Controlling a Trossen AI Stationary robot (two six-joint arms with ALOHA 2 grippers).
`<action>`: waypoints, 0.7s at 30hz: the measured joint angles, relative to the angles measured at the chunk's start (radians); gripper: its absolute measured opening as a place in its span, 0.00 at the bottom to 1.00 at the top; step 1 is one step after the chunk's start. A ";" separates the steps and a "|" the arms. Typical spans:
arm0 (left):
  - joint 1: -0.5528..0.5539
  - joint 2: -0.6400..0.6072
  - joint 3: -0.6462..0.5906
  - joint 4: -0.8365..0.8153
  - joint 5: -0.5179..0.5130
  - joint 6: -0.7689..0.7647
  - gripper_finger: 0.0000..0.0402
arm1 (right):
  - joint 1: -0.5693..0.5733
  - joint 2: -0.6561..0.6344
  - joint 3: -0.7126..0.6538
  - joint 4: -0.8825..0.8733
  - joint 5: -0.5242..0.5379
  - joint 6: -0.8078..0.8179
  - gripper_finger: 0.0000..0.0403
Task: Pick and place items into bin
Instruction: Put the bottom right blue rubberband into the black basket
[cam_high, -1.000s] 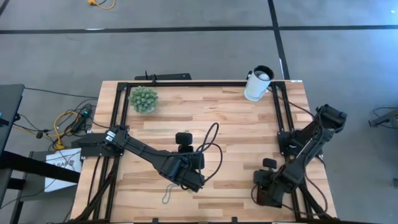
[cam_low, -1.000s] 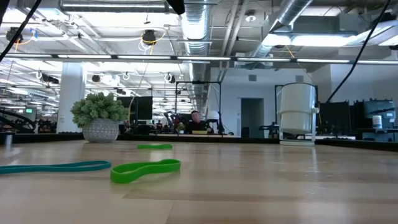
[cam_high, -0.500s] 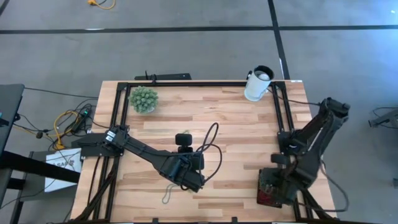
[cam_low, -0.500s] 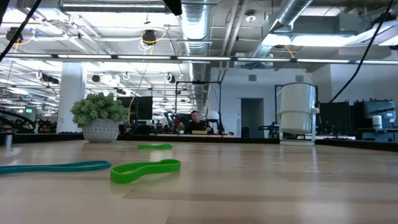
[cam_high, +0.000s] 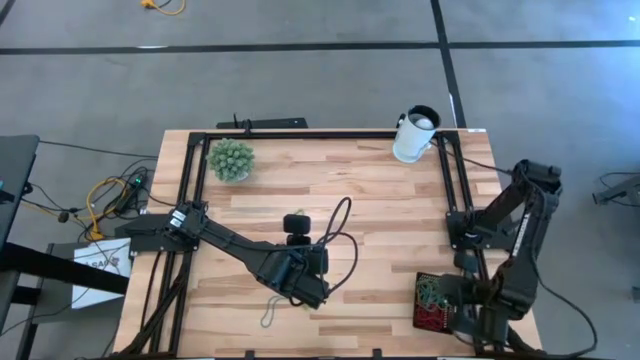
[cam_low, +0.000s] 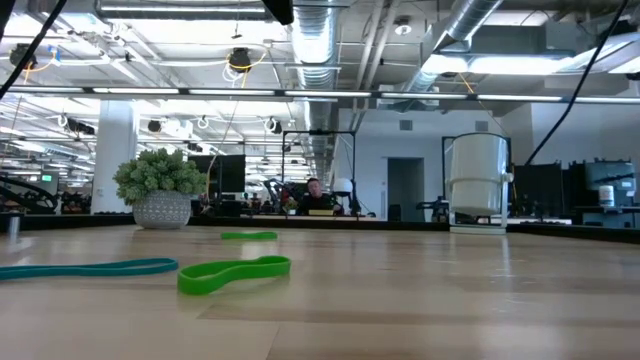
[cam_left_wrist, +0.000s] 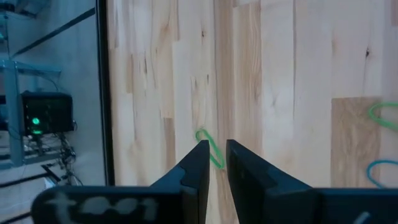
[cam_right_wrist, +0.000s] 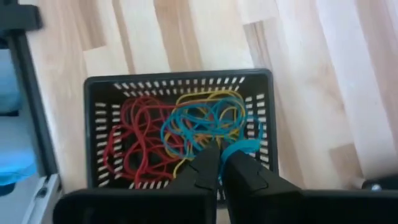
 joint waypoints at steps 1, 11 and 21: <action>0.000 0.000 0.000 0.000 0.000 0.019 0.11 | -0.004 0.008 0.000 0.001 -0.002 -0.008 0.04; -0.014 -0.052 0.000 0.000 0.053 0.055 0.11 | -0.110 0.020 0.000 0.017 -0.163 -0.094 0.15; -0.050 -0.264 0.000 0.000 0.013 0.093 0.11 | -0.174 -0.010 0.000 0.032 -0.136 -0.323 0.15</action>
